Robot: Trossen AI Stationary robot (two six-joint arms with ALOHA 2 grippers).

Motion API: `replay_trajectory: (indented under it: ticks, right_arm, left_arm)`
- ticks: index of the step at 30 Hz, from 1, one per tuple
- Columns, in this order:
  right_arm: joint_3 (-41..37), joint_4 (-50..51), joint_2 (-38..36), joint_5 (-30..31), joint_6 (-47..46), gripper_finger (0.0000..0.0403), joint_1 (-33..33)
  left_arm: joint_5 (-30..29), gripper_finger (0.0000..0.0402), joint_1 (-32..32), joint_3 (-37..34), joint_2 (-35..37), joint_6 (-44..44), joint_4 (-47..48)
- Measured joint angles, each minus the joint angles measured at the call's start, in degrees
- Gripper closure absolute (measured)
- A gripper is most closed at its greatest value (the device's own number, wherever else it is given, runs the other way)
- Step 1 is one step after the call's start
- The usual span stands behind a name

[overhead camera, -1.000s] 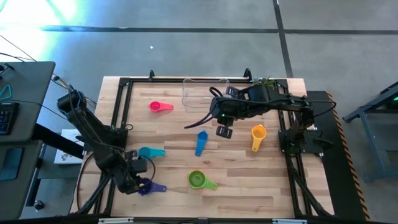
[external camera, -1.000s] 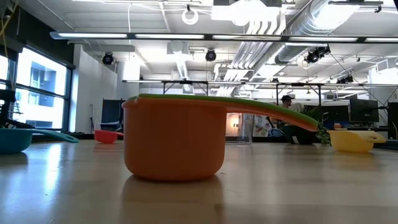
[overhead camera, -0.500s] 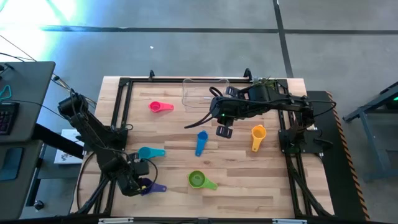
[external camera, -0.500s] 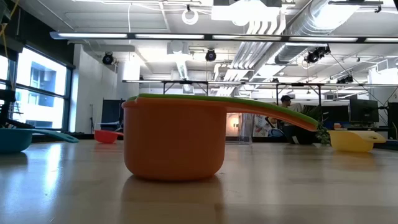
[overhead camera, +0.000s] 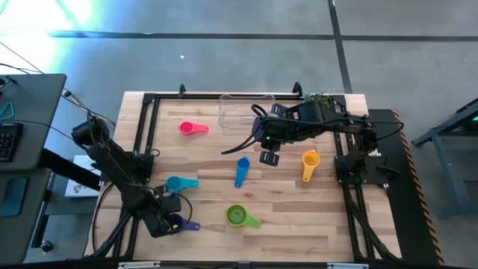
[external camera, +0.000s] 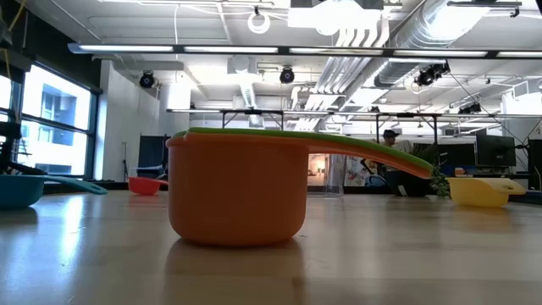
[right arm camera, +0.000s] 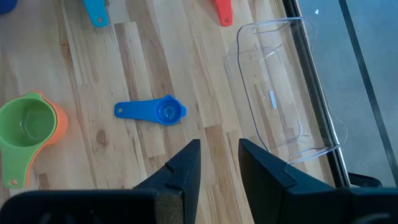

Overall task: Nest measuring cups in basket
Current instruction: Stack the dark blue measuring cup in the green measuring cup

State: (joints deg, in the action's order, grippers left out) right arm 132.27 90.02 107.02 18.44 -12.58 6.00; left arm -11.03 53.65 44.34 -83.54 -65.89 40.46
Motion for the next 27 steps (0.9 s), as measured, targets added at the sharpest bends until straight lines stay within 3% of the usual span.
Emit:
replay_trajectory:
  ticks: [15, 27]
  right_arm:
    - [0.0, 0.0, 0.0, 0.0, 0.0, 0.0302, 0.0]
    - [0.0, 0.0, 0.0, 0.0, 0.0, 0.0302, 0.0]
  left_arm:
    - [0.6, 0.0390, 0.0, 0.0, -1.8, 0.1, -0.1]
    - [3.1, 0.0397, -5.1, 0.0, -1.5, 2.9, -0.5]
